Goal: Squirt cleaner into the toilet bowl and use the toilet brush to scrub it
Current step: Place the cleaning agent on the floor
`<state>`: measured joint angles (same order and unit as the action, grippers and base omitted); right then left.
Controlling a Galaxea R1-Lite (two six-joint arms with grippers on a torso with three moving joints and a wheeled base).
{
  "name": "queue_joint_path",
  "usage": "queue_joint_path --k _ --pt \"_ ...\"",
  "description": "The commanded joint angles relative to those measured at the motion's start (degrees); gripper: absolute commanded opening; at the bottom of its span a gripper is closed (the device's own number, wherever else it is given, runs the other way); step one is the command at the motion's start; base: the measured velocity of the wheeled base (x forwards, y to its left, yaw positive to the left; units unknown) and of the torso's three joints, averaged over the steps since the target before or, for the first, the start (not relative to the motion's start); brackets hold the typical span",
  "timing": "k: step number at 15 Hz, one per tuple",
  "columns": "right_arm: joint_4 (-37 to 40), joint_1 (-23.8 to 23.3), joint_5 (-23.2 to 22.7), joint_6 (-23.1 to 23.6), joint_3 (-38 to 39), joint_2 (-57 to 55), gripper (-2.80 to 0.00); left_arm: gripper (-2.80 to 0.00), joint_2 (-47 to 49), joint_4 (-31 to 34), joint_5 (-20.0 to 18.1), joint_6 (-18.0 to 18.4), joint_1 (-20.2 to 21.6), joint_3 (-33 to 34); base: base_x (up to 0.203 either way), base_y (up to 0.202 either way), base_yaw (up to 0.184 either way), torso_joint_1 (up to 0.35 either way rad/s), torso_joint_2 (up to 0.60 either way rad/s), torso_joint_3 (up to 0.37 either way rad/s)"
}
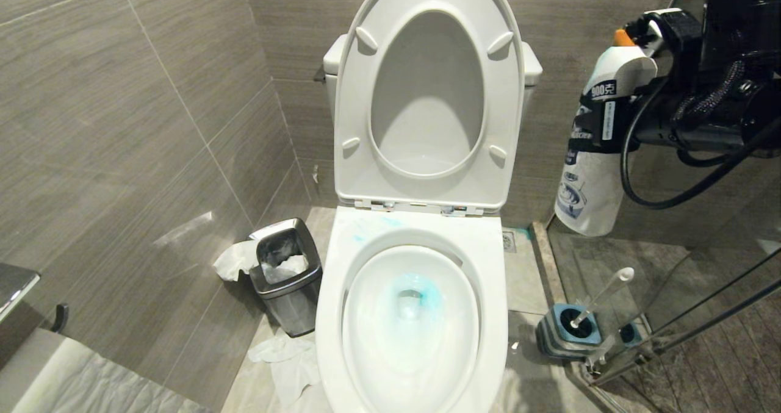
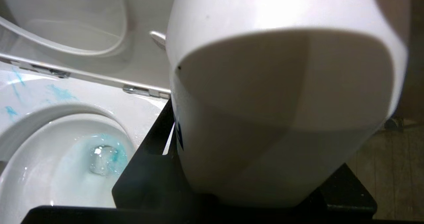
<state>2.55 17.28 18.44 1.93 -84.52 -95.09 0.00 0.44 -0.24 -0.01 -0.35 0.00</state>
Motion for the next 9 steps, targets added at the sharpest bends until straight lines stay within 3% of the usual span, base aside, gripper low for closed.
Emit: queue_joint_path --k 1,9 --pt "-2.87 -3.45 -2.21 -0.05 3.52 2.05 -2.8 -2.8 0.09 0.0 -0.02 0.01 0.0 0.09 0.0 0.0 0.0 0.0 0.0 0.0" --pt "-18.72 -8.18 -6.31 -0.16 13.25 -0.12 -2.8 -2.8 0.09 0.0 -0.02 -0.08 0.0 0.09 0.0 0.0 0.0 0.0 0.0 0.0"
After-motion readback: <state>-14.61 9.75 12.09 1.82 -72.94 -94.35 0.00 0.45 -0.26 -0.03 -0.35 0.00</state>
